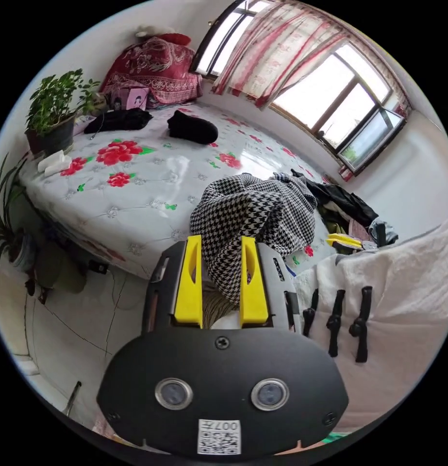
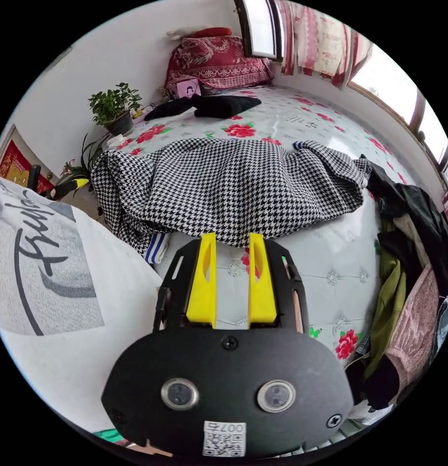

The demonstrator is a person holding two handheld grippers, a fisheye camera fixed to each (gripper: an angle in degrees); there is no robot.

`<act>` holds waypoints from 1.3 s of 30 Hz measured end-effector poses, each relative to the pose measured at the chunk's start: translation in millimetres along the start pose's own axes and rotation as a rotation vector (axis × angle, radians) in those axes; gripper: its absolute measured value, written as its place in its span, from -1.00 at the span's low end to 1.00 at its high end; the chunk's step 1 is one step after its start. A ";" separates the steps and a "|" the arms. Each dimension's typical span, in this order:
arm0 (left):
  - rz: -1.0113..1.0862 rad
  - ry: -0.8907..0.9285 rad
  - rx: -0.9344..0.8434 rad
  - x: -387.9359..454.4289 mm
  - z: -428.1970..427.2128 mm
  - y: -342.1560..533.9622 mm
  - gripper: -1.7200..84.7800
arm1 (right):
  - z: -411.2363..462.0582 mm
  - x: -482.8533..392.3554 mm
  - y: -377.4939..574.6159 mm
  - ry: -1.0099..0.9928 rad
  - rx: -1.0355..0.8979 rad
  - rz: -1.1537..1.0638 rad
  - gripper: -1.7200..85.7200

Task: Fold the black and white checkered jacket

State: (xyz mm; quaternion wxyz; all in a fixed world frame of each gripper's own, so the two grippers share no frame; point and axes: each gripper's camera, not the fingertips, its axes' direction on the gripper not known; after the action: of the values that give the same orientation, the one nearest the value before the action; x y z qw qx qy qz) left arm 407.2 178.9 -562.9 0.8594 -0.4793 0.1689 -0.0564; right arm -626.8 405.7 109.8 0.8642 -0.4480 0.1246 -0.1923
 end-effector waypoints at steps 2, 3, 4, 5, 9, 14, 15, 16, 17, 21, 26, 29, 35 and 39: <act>0.076 0.059 -0.022 18.2 10.6 -1.8 -0.65 | 11.3 -6.0 -6.8 0.038 -0.003 -0.051 -0.75; 0.096 0.073 -0.037 23.6 17.0 -2.4 -0.64 | 23.8 -10.4 -13.3 0.045 -0.031 -0.092 -0.74; 0.117 0.082 -0.079 32.7 33.5 -4.5 -0.63 | 39.9 -14.8 -20.2 0.042 -0.074 -0.135 -0.72; 0.129 0.053 -0.114 40.3 51.7 -8.1 -0.62 | 48.9 -17.0 -23.6 0.042 -0.101 -0.155 -0.72; 0.088 -0.125 -0.200 45.1 106.5 -32.2 -0.74 | 108.6 -38.8 -38.8 0.089 -0.259 -0.301 -0.74; 0.006 -0.088 -0.157 36.6 90.3 -80.5 -0.95 | 90.1 -18.1 -60.6 0.179 -0.233 -0.232 -0.87; 0.021 -0.096 -0.120 39.0 76.9 -84.2 -0.95 | 56.8 -1.2 -65.9 0.127 -0.135 -0.150 -0.89; 0.038 -0.088 -0.057 41.8 49.1 -90.5 -0.96 | 14.1 17.7 -67.1 0.082 0.002 -0.047 -0.90; 0.046 -0.070 0.026 44.0 17.0 -94.1 -0.97 | -8.9 25.8 -66.1 0.080 0.066 0.000 -0.90; 0.166 -0.017 0.314 65.5 -86.7 -94.3 -0.98 | -178.9 35.7 -35.7 0.243 0.480 0.087 -0.92; 0.396 0.099 0.758 110.9 -237.0 -82.3 -0.98 | -340.6 -4.1 29.6 0.454 0.948 0.053 -0.94; 0.466 0.114 0.992 124.7 -297.4 -71.8 -0.98 | -394.6 -40.6 60.4 0.623 1.162 -0.022 -0.94; 0.417 0.111 1.288 121.8 -347.0 -88.4 -0.98 | -430.7 -63.3 54.8 0.791 1.295 -0.128 -0.94; 0.279 0.099 1.265 96.7 -320.2 -148.5 -0.96 | -420.0 -38.1 -0.7 0.767 1.215 -0.191 -0.93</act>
State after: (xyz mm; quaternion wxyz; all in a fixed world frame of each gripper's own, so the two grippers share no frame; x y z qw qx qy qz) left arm 397.2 -183.2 -615.4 0.9662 0.1492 0.2032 -0.0548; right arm -823.8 117.1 -126.4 0.8354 0.2015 0.2506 -0.4457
